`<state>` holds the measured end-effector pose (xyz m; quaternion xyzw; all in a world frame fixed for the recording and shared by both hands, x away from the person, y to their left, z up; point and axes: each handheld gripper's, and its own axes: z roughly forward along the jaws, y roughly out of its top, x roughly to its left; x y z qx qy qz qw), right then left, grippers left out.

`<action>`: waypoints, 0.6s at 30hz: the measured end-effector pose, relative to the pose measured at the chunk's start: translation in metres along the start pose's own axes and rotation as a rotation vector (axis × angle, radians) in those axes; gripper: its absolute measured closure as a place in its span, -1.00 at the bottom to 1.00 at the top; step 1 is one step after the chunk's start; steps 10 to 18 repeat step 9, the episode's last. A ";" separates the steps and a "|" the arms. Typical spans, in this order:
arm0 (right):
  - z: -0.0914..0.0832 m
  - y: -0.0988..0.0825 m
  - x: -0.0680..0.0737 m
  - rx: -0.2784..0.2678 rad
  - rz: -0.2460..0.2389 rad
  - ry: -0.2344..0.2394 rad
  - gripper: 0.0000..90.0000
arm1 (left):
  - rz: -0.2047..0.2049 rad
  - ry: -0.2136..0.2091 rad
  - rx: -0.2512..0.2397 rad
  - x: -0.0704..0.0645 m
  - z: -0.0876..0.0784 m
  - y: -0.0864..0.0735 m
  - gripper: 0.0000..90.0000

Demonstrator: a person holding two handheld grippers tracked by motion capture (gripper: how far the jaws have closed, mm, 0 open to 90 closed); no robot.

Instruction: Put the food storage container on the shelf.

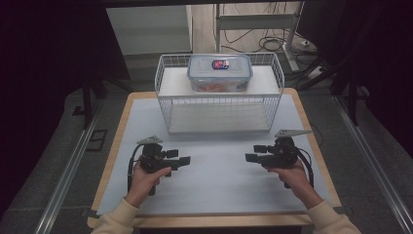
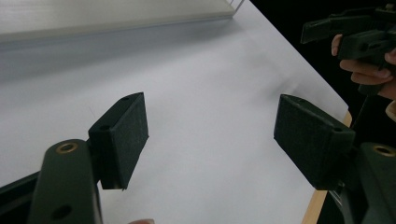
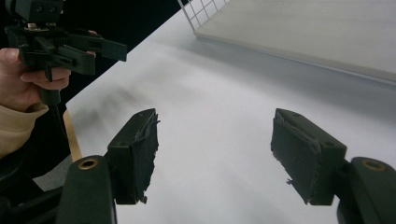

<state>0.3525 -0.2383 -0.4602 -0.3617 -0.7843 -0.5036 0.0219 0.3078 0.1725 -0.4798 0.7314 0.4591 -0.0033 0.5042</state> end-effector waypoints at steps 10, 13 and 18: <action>-0.007 -0.006 -0.004 -0.019 -0.002 -0.026 -0.37 | 0.060 0.036 0.005 -0.002 0.006 -0.004 -0.46; -0.007 -0.006 -0.004 -0.019 -0.002 -0.026 -0.37 | 0.060 0.036 0.005 -0.002 0.006 -0.004 -0.46; -0.007 -0.006 -0.004 -0.019 -0.002 -0.026 -0.37 | 0.060 0.036 0.005 -0.002 0.006 -0.004 -0.46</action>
